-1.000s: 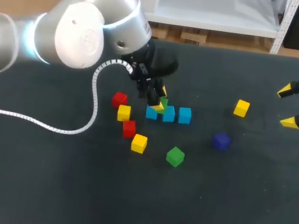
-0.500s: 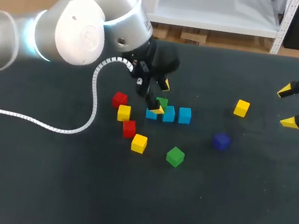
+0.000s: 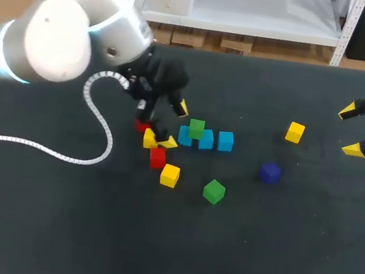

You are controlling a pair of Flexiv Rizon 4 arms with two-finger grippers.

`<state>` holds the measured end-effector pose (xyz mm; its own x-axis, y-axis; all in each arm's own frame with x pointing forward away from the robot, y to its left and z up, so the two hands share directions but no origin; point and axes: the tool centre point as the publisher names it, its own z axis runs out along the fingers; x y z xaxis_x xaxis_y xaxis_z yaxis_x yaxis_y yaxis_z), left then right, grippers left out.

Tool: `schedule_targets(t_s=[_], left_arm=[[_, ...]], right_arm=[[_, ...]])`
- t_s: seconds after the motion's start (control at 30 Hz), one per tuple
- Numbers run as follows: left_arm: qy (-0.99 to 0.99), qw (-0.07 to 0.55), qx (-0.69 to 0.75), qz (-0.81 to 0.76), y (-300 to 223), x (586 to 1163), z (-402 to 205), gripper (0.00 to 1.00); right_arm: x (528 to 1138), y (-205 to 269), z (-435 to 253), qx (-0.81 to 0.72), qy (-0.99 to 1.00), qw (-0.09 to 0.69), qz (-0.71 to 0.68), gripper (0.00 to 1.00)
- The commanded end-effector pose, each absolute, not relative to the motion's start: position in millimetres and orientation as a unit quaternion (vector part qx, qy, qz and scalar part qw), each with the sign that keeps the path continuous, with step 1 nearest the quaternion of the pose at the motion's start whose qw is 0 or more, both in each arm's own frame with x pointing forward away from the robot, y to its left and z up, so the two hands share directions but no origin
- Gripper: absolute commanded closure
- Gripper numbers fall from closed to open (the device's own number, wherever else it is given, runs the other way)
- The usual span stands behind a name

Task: Place the blue cubes, place green cubes on the blue cubes, place the yellow cubes on the green cubes, then place the red cubes on the yellow cubes, and place purple cube on the red cubes.

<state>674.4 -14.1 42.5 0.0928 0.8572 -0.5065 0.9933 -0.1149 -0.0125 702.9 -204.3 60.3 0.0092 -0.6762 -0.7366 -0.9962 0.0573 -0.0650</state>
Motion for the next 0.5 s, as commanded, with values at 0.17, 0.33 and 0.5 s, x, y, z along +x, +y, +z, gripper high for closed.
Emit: schedule_targets(t_s=[0.17,0.33,0.5], left_arm=[[0.65,0.189,0.708,-0.201,30.2,647.3,52.2,0.0],[0.649,0.19,0.709,-0.2,43.6,637.4,55.2,0.0],[0.637,0.197,0.715,-0.21,52.2,628.1,54.8,0.0]], right_arm=[[702.0,-204.2,60.6,-0.637,0.656,0.314,0.254,0.0],[702.0,-204.2,60.6,-0.637,0.656,0.314,0.254,0.0],[702.0,-204.2,60.6,-0.637,0.656,0.314,0.254,0.0]])
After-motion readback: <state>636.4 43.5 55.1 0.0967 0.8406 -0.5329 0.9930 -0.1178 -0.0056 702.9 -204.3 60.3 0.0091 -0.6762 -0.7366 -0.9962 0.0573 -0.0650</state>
